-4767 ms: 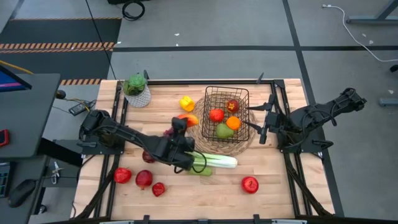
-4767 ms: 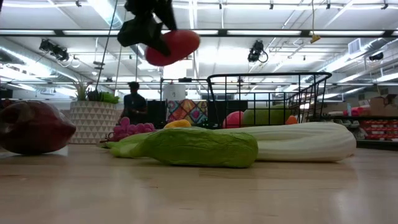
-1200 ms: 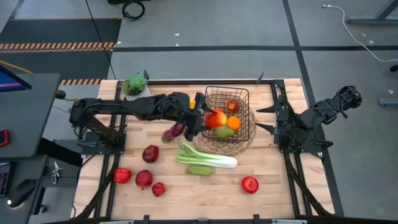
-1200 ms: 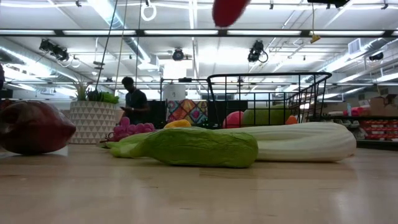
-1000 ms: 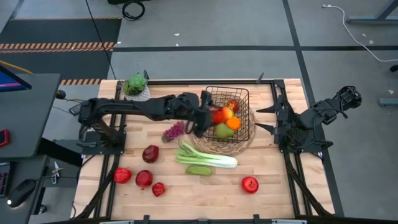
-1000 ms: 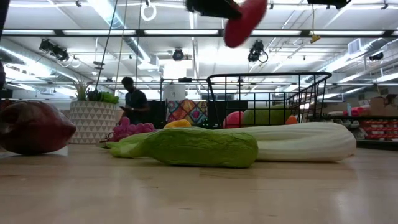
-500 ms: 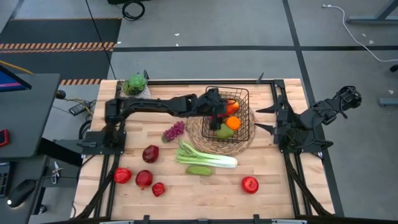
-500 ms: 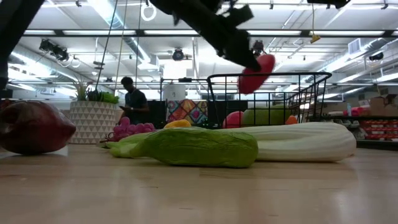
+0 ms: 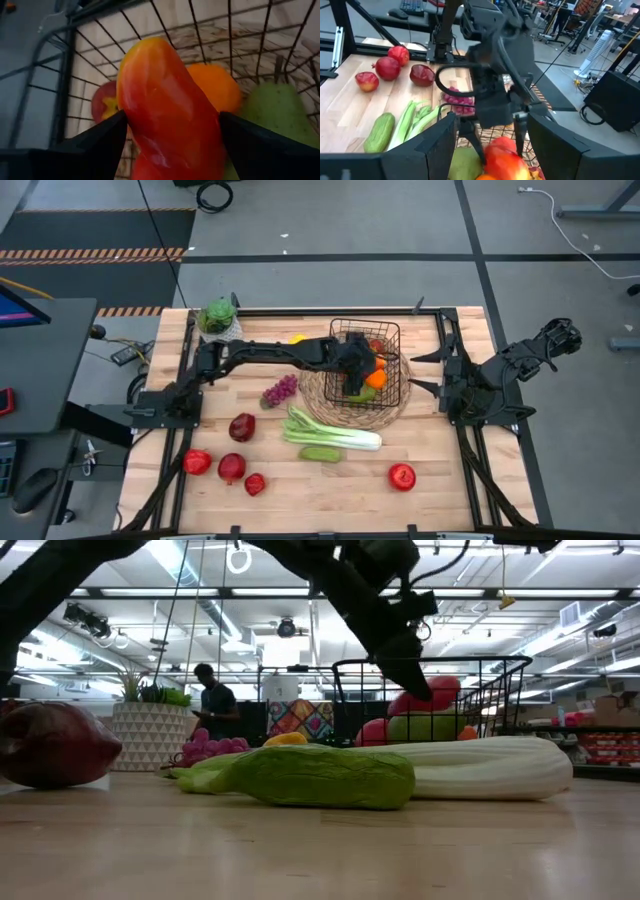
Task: Build produce basket
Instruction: Put the mango into the wire basket, then put the apple into the wire basket
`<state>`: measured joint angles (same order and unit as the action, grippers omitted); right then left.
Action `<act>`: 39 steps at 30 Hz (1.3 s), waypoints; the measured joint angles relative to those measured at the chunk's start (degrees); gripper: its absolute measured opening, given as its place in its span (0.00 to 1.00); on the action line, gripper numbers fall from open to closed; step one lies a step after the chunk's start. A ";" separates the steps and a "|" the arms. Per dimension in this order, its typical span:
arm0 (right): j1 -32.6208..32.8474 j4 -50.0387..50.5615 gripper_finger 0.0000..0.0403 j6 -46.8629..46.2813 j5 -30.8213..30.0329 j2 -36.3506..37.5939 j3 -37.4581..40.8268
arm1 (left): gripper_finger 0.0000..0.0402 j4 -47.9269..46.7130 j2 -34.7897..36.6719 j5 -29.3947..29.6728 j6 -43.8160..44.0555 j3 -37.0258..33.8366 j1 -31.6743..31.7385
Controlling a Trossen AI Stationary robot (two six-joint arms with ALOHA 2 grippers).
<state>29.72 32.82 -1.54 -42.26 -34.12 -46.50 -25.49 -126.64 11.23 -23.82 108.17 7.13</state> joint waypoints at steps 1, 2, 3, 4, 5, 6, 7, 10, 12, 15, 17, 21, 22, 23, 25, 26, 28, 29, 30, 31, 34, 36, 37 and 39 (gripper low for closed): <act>0.02 -0.07 0.61 0.00 0.00 -0.05 0.00 | 0.77 -1.40 -0.15 -0.23 0.08 -0.03 0.00; 0.02 -0.18 0.61 -0.02 0.00 -0.12 0.00 | 0.77 -3.01 -0.16 -0.25 0.11 -0.17 0.04; 0.02 -0.20 0.61 -0.02 0.00 -0.12 0.00 | 0.77 -3.38 -0.32 -0.22 0.27 -0.19 0.05; 0.00 -0.19 0.61 0.00 0.00 -0.16 0.00 | 0.77 -2.99 -0.48 -0.25 0.29 -0.11 0.05; 0.02 -0.23 0.61 -0.01 -0.01 -0.34 0.00 | 0.77 -3.33 -0.51 -0.23 0.30 -0.08 0.06; -0.01 -0.23 0.61 -0.01 -0.02 -0.37 0.00 | 0.77 -3.76 -0.51 -0.26 0.32 -0.10 0.09; -0.01 -0.22 0.61 0.01 -0.01 -0.38 0.00 | 0.77 -3.76 -0.51 -0.26 0.21 -0.10 0.11; -0.01 -0.28 0.61 0.07 0.00 -0.49 0.00 | 0.77 -4.00 -0.51 -0.29 -0.68 -0.10 0.09; -0.01 -0.28 0.61 0.09 -0.02 -0.49 0.00 | 0.77 -3.97 -0.51 -0.29 -0.71 -0.10 0.06; -0.01 -0.30 0.61 0.15 0.00 -0.49 0.00 | 0.77 -3.97 -0.51 -0.27 -0.78 -0.10 0.05; -0.01 -0.31 0.61 0.14 0.00 -0.49 0.00 | 0.77 -4.06 -0.51 -0.36 -0.63 -0.10 0.05; -0.01 -0.35 0.61 0.17 0.00 -0.49 0.00 | 0.78 -5.68 -0.51 -0.42 -0.15 -0.10 0.05; -0.01 -0.44 0.61 0.17 0.00 -0.49 0.00 | 0.78 -6.41 -0.51 -0.42 0.16 -0.10 0.05; -0.01 -0.56 0.61 0.19 0.00 -0.49 0.00 | 0.78 -6.87 -0.51 -0.40 0.63 -0.13 0.05; -0.01 -0.63 0.61 0.20 0.00 -0.49 0.00 | 0.79 -7.45 -0.51 -0.46 0.67 -0.13 0.07; -0.01 -0.64 0.61 0.20 0.00 -0.49 0.00 | 0.79 -7.49 -0.51 -0.46 0.66 -0.15 0.05; -0.01 -0.63 0.61 0.20 -0.02 -0.49 0.00 | 0.79 -7.48 -0.51 -0.46 0.70 -0.17 0.05; -0.01 -0.63 0.61 0.20 -0.02 -0.49 0.00 | 0.79 -7.57 -0.51 -0.46 0.72 -0.17 0.05; -0.01 -0.63 0.61 0.20 0.00 -0.49 0.00 | 0.80 -7.79 -0.51 -0.48 0.76 -0.17 0.05; -0.01 -0.63 0.61 0.20 -0.02 -0.49 0.00 | 0.82 -8.13 -0.51 -0.51 1.08 -0.17 0.05; -0.01 -0.63 0.61 0.20 -0.02 -0.49 0.00 | 0.94 -8.60 -0.51 -0.35 2.04 -0.17 0.03; 0.01 -0.63 0.61 0.20 -0.01 -0.49 0.00 | 0.98 -8.81 -0.51 0.18 2.11 -0.17 -0.10; -0.01 -0.63 0.61 0.20 -0.02 -0.49 0.00 | 0.97 -9.03 -0.51 0.52 2.17 -0.17 -0.19; -0.01 -0.63 0.61 0.44 -0.02 -0.49 0.00 | 0.97 -9.10 -0.51 2.18 2.04 -0.17 -0.40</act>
<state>29.71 32.18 -1.10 -42.28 -34.61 -46.50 -34.59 -127.15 13.41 -21.78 108.01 6.74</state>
